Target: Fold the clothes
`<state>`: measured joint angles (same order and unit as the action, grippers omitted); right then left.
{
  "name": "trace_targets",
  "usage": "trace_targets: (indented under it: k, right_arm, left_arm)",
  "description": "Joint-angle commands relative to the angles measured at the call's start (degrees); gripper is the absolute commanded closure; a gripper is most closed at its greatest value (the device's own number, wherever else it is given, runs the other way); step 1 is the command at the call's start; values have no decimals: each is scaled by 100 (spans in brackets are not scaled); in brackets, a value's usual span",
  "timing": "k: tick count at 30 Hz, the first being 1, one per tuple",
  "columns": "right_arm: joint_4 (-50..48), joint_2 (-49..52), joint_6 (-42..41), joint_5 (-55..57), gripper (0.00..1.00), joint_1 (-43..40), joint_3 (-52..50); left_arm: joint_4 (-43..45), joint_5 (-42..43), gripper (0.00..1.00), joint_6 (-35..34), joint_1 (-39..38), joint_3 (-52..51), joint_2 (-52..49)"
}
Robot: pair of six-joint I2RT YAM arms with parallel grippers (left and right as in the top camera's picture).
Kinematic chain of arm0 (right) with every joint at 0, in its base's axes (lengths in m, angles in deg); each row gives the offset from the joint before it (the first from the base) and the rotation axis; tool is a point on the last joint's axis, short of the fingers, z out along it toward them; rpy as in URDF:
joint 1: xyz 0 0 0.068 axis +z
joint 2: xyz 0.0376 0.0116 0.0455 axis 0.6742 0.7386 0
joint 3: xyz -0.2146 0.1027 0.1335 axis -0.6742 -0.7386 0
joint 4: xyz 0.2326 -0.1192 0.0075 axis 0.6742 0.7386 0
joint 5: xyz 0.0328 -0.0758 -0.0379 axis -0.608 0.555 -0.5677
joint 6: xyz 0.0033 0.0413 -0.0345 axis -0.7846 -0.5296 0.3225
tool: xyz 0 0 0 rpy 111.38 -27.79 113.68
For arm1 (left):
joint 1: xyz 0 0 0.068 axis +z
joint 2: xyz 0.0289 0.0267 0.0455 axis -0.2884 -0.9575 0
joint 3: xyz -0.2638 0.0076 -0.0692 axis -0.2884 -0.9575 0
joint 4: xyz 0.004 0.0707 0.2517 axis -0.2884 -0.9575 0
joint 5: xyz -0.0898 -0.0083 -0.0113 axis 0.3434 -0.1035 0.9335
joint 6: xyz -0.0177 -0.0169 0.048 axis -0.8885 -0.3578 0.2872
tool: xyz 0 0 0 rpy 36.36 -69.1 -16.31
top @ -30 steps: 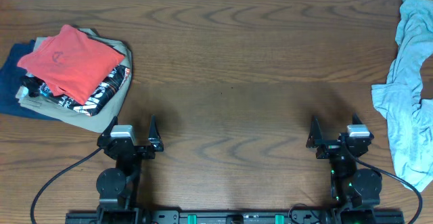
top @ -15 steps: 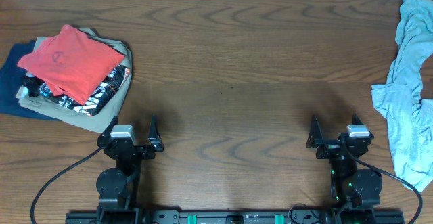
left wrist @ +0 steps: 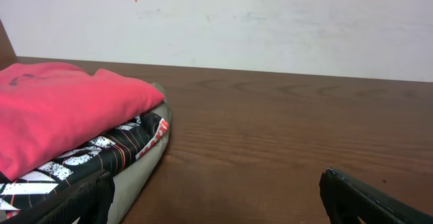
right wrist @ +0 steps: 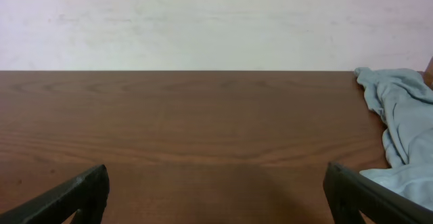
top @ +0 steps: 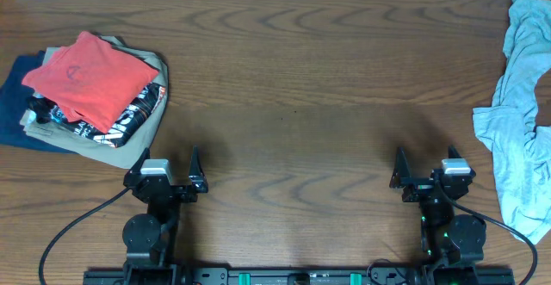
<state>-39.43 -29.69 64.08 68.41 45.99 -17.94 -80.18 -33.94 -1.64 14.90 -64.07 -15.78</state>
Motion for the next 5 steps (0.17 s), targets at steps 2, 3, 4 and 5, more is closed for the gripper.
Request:
trace_targets:
  k: [2,3,4,5]
  right_arm:
    - [24,-42,83,-20,1,-42,-9]
    - [24,-42,83,-20,1,-42,-9]
    - [24,-42,83,-20,1,-42,-9]
    - [24,-42,83,-20,1,-44,-9]
  left_arm:
    - [-262,-35,2,79,31,-50,35]
    - [-262,-35,2,79,31,-50,35]
    - [-262,-35,2,79,31,-50,35]
    - [-262,-35,2,79,31,-50,35]
